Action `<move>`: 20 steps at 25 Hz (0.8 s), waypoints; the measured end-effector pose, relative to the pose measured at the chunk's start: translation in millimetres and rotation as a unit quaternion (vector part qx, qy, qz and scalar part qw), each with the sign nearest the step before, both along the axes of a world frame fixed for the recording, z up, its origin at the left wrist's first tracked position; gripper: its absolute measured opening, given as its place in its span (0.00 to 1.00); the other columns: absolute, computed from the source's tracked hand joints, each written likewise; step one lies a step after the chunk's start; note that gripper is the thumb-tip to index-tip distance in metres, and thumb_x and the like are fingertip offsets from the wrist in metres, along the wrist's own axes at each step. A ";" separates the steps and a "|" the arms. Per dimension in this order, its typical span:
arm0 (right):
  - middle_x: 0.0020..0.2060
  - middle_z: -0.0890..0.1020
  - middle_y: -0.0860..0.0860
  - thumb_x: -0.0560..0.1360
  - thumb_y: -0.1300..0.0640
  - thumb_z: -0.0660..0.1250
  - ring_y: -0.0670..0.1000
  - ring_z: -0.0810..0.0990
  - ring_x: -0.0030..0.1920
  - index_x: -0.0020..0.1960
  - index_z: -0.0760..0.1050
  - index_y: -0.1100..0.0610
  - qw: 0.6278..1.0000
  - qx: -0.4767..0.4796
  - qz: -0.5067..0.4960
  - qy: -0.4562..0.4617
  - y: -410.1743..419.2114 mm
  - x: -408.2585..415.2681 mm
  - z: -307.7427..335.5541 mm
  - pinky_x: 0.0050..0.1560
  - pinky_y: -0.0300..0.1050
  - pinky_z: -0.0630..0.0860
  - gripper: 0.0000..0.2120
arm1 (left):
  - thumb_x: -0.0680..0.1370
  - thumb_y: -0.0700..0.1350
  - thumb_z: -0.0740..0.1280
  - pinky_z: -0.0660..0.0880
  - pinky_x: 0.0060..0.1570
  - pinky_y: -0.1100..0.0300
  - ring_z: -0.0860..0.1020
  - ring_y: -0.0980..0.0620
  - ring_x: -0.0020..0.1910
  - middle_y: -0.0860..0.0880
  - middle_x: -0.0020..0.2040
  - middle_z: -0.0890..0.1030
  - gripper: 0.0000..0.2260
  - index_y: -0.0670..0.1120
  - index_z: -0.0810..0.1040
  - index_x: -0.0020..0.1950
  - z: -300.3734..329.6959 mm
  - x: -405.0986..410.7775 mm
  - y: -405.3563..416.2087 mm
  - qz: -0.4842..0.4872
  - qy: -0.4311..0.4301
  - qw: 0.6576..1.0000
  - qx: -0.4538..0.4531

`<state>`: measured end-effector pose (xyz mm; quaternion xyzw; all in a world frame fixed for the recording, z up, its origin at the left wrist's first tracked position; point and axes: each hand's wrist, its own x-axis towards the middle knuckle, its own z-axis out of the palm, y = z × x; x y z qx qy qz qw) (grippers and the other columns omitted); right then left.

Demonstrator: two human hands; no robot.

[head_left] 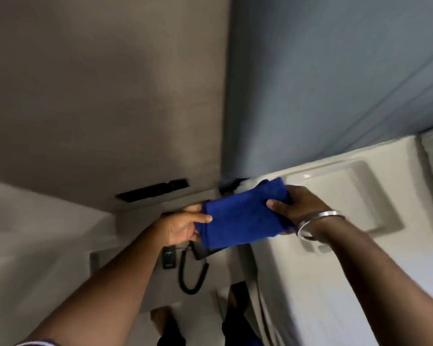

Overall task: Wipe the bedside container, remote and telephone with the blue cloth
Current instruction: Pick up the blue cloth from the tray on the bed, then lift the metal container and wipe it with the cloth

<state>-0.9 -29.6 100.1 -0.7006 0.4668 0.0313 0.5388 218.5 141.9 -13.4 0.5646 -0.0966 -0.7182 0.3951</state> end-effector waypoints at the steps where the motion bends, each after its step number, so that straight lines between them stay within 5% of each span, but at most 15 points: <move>1: 0.43 0.84 0.54 0.74 0.59 0.69 0.55 0.82 0.43 0.53 0.77 0.59 1.000 0.009 0.010 -0.007 31.7 30.8 -14.7 0.38 0.39 0.78 0.08 | 0.71 0.39 0.70 0.75 0.57 0.44 0.82 0.45 0.54 0.45 0.56 0.85 0.22 0.46 0.77 0.66 -16.6 19.6 40.1 0.076 0.006 0.997 0.023; 3: 0.41 0.84 0.53 0.72 0.63 0.70 0.48 0.82 0.40 0.49 0.78 0.59 0.999 0.033 0.016 -0.002 96.0 83.7 -49.6 0.39 0.36 0.78 0.06 | 0.77 0.38 0.66 0.80 0.45 0.53 0.85 0.50 0.43 0.49 0.46 0.87 0.14 0.49 0.78 0.62 -51.1 49.9 114.1 0.222 -0.011 0.971 0.092; 5: 0.33 0.83 0.46 0.71 0.67 0.68 0.40 0.81 0.31 0.40 0.78 0.52 0.996 0.085 -0.014 0.007 148.1 124.7 -83.7 0.29 0.31 0.74 0.10 | 0.79 0.37 0.66 0.77 0.34 0.61 0.83 0.52 0.33 0.52 0.34 0.85 0.10 0.50 0.81 0.55 -86.1 76.2 180.0 0.339 -0.113 0.914 0.192; 7: 0.33 0.83 0.47 0.70 0.70 0.64 0.45 0.81 0.34 0.39 0.76 0.50 0.990 0.129 -0.052 0.032 179.2 147.5 -111.3 0.31 0.39 0.76 0.14 | 0.75 0.39 0.72 0.77 0.37 0.55 0.83 0.45 0.40 0.45 0.37 0.84 0.04 0.48 0.84 0.45 -119.6 95.9 227.7 0.350 -0.248 0.860 0.276; 9: 0.41 0.82 0.56 0.71 0.72 0.62 0.53 0.79 0.39 0.44 0.75 0.52 0.984 0.153 -0.083 0.049 200.6 165.1 -139.3 0.38 0.46 0.75 0.15 | 0.73 0.46 0.76 0.77 0.49 0.47 0.82 0.38 0.54 0.37 0.51 0.84 0.12 0.40 0.83 0.51 -159.4 109.7 259.9 0.269 -0.297 0.863 0.309; 11: 0.44 0.80 0.58 0.72 0.72 0.64 0.56 0.78 0.42 0.48 0.75 0.52 0.974 0.165 -0.149 0.044 209.9 173.4 -162.4 0.42 0.48 0.75 0.15 | 0.72 0.49 0.77 0.77 0.51 0.51 0.82 0.38 0.56 0.37 0.54 0.83 0.21 0.36 0.80 0.57 -199.3 116.4 268.0 0.205 -0.304 0.884 0.291; 15: 0.49 0.81 0.57 0.75 0.62 0.68 0.62 0.80 0.49 0.50 0.76 0.51 0.941 0.231 -0.248 0.028 217.1 173.1 -180.8 0.52 0.64 0.76 0.08 | 0.73 0.45 0.73 0.79 0.53 0.51 0.82 0.40 0.54 0.38 0.54 0.84 0.14 0.40 0.80 0.56 -245.2 116.8 257.0 0.085 -0.352 0.885 0.293; 17: 0.46 0.83 0.55 0.76 0.55 0.67 0.61 0.81 0.48 0.48 0.76 0.50 0.956 0.198 -0.213 0.043 222.3 173.8 -174.0 0.52 0.63 0.77 0.02 | 0.72 0.43 0.71 0.80 0.52 0.52 0.82 0.40 0.54 0.39 0.54 0.84 0.13 0.41 0.82 0.56 -240.7 117.5 255.3 0.076 -0.359 0.872 0.323; 20: 0.41 0.83 0.50 0.78 0.51 0.64 0.54 0.82 0.43 0.44 0.75 0.48 0.989 0.111 -0.094 0.025 241.4 186.6 -129.1 0.44 0.49 0.78 0.05 | 0.72 0.41 0.68 0.83 0.46 0.49 0.83 0.39 0.48 0.38 0.51 0.84 0.13 0.40 0.82 0.55 -191.1 122.7 255.4 0.160 -0.262 0.913 0.269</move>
